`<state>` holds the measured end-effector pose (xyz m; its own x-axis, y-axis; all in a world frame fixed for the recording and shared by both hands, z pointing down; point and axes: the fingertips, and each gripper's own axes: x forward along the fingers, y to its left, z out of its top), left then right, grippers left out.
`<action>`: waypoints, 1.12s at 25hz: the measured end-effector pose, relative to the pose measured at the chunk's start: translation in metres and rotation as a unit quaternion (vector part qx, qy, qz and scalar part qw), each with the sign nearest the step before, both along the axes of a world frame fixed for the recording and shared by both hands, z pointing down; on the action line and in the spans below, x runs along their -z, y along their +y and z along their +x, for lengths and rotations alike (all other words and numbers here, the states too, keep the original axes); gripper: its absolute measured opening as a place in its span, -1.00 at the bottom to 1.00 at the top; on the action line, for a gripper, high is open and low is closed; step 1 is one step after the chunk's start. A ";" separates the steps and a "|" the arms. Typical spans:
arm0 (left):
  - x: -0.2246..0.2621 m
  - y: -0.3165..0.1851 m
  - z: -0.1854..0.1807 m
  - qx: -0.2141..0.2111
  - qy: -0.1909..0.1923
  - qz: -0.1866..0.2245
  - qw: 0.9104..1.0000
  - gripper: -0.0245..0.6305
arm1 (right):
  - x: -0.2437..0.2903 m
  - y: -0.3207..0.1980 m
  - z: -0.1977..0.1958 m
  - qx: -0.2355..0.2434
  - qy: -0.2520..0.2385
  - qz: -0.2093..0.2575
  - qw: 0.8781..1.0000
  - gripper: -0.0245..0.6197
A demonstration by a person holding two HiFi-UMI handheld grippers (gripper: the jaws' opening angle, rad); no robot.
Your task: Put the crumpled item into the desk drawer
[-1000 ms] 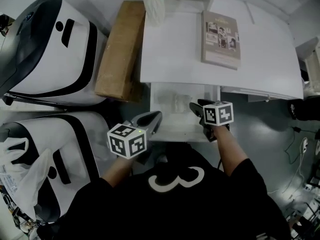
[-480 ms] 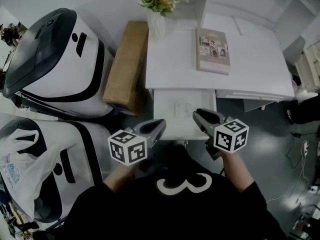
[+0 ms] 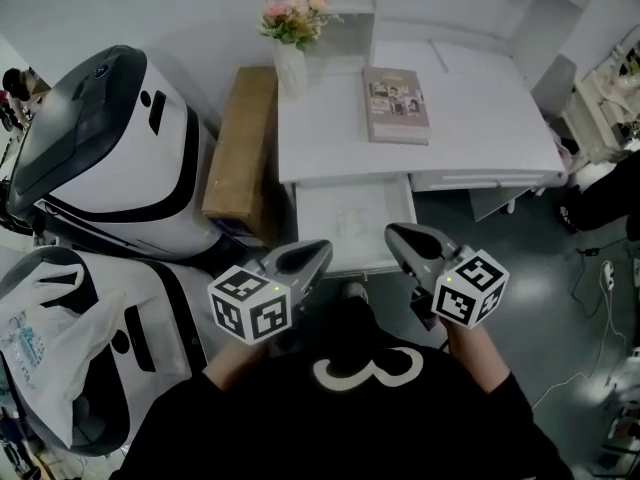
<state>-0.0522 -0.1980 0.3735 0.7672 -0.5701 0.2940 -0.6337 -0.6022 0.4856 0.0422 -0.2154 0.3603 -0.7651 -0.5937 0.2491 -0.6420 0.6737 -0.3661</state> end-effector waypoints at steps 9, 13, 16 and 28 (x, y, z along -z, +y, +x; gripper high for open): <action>0.034 0.015 0.003 -0.006 0.010 0.037 0.999 -0.90 | 0.023 0.033 0.012 -0.009 -0.018 0.018 1.000 -0.92; 0.039 0.017 0.007 -0.010 0.010 0.038 0.999 -0.90 | 0.031 0.035 0.018 -0.010 -0.012 0.026 1.000 -0.92; 0.044 0.017 0.011 -0.016 0.005 0.044 0.999 -0.90 | 0.032 0.036 0.021 -0.013 -0.010 0.027 0.999 -0.92; 0.041 0.004 0.014 -0.010 -0.013 0.052 0.999 -0.90 | 0.026 0.024 0.019 0.001 -0.003 0.019 1.000 -0.92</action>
